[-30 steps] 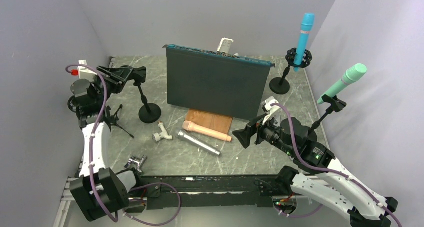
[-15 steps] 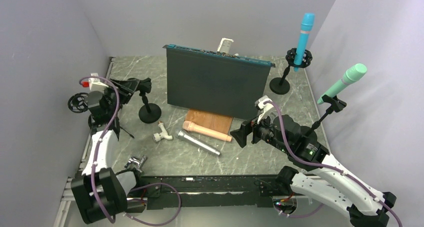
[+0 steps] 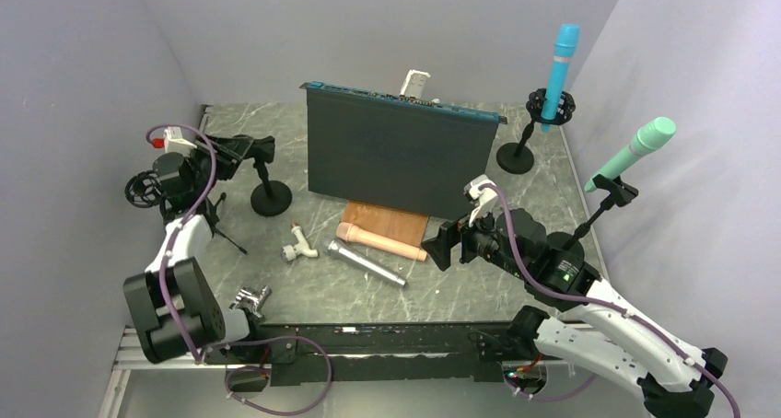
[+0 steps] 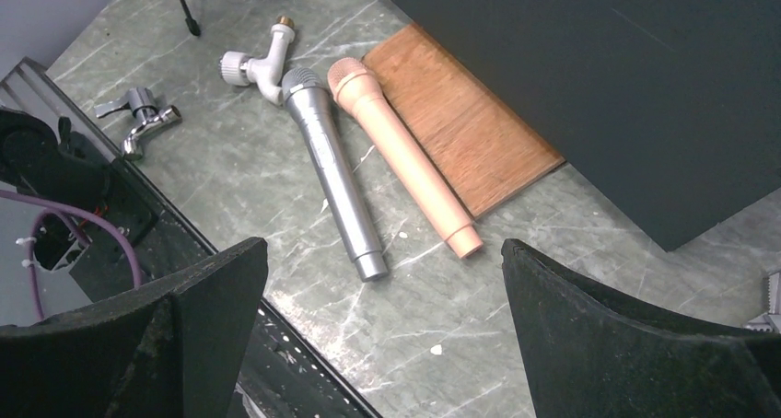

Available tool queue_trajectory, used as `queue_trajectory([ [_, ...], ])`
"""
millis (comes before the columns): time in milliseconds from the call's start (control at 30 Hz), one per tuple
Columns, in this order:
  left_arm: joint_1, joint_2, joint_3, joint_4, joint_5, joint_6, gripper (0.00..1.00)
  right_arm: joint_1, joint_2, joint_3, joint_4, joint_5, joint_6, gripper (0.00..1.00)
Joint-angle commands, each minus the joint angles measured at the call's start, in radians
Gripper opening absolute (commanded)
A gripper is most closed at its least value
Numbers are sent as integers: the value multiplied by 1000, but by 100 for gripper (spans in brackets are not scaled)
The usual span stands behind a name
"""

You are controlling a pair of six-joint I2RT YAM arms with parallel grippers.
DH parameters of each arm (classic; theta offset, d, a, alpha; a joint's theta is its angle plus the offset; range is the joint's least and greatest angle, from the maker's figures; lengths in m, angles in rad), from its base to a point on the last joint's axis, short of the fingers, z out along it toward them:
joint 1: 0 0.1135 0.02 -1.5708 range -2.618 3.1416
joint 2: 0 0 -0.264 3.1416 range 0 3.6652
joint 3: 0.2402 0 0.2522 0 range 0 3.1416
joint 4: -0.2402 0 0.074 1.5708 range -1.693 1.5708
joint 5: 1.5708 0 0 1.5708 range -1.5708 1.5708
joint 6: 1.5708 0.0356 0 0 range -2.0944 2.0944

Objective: Remove the microphone from the stand

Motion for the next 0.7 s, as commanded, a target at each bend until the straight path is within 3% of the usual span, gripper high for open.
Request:
queue_trajectory([
  [0, 4, 118, 51, 59, -18, 41, 6, 0, -1, 34, 38, 19, -4, 100],
  [433, -3, 522, 468, 191, 14, -106, 6, 0, 18, 15, 55, 16, 43, 100],
  [667, 28, 592, 473, 363, 38, -191, 9, 1, 54, 15, 48, -1, 81, 100],
])
